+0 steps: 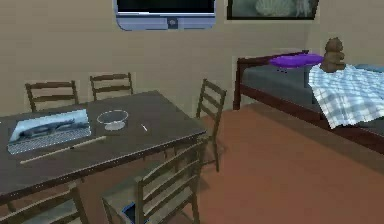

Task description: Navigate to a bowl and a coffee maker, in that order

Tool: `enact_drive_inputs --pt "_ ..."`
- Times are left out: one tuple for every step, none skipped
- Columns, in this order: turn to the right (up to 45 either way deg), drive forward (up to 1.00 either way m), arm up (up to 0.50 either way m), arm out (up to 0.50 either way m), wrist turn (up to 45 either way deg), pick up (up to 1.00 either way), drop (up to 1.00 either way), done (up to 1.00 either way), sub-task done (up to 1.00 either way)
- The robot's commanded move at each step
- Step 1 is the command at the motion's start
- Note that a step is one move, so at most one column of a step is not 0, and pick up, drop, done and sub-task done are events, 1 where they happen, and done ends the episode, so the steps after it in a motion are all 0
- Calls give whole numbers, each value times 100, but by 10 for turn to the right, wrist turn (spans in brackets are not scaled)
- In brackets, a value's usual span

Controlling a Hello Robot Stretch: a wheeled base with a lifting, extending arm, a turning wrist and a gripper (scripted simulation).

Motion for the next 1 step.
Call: enact_drive_inputs --pt "-210 0 0 0 0 0 0 0 0"
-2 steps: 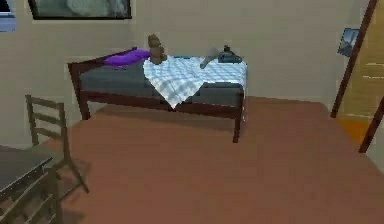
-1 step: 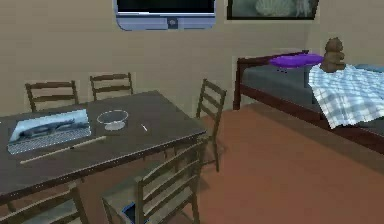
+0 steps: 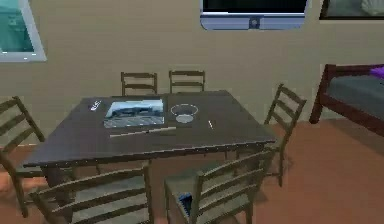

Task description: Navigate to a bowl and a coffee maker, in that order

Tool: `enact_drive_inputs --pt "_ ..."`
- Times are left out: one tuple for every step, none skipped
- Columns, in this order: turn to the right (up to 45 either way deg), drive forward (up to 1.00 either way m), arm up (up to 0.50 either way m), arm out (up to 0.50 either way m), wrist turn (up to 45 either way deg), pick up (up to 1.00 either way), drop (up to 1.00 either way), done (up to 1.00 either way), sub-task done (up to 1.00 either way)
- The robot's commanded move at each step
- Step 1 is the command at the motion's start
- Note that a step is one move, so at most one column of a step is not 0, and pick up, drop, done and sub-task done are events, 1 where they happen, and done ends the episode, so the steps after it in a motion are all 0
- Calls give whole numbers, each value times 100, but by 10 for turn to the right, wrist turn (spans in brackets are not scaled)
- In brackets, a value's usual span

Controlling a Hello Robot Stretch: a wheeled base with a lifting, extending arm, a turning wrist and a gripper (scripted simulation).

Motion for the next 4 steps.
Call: enact_drive_inputs --pt "0 0 0 0 0 0 0 0 100" --pt "450 0 0 0 0 0 0 0 0" --pt "450 0 0 0 0 0 0 0 0" --pt "90 0 0 0 0 0 0 0 0"
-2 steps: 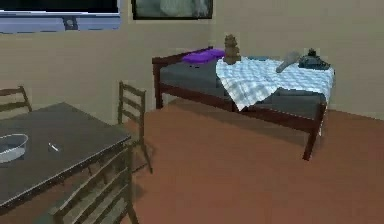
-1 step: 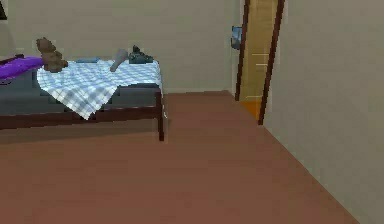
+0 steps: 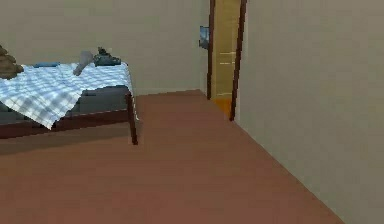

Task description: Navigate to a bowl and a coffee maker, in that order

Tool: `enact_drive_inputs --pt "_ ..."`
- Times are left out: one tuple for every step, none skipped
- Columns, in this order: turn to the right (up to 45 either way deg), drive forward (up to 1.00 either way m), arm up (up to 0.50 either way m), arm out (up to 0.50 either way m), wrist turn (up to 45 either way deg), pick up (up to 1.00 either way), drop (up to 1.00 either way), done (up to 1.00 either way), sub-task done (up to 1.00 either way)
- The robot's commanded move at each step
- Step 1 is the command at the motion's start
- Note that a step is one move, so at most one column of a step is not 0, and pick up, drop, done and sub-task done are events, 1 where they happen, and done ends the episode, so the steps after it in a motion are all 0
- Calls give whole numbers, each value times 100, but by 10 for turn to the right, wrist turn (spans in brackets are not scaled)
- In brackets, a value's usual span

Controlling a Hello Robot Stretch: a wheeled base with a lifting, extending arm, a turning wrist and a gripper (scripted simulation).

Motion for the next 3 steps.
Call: enact_drive_inputs --pt "30 0 0 0 0 0 0 0 0" --pt "0 100 0 0 0 0 0 0 0" --pt "0 100 0 0 0 0 0 0 0"
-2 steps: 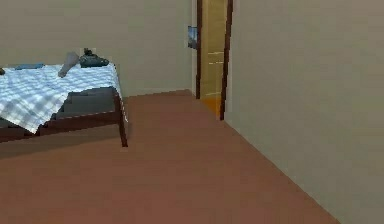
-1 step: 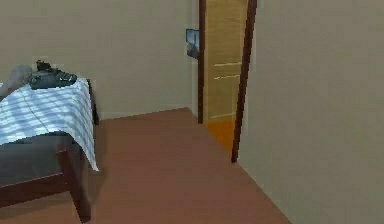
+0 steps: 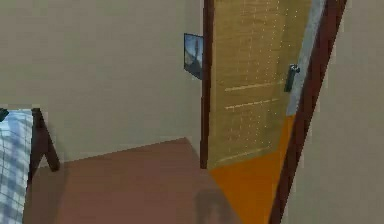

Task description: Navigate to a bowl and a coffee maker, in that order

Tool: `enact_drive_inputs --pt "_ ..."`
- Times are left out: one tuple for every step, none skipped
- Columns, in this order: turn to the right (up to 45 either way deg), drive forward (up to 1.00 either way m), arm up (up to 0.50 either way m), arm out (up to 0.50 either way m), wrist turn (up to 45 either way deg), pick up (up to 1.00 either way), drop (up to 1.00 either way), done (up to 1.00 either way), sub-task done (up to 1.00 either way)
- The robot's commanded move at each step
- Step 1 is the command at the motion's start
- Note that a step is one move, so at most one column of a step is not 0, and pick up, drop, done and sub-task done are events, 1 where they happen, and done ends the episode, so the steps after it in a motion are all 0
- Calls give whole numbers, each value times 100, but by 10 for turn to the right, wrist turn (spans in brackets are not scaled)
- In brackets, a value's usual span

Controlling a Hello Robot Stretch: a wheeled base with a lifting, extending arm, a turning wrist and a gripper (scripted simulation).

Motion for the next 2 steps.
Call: enact_drive_inputs --pt "0 75 0 0 0 0 0 0 0" --pt "30 0 0 0 0 0 0 0 0"
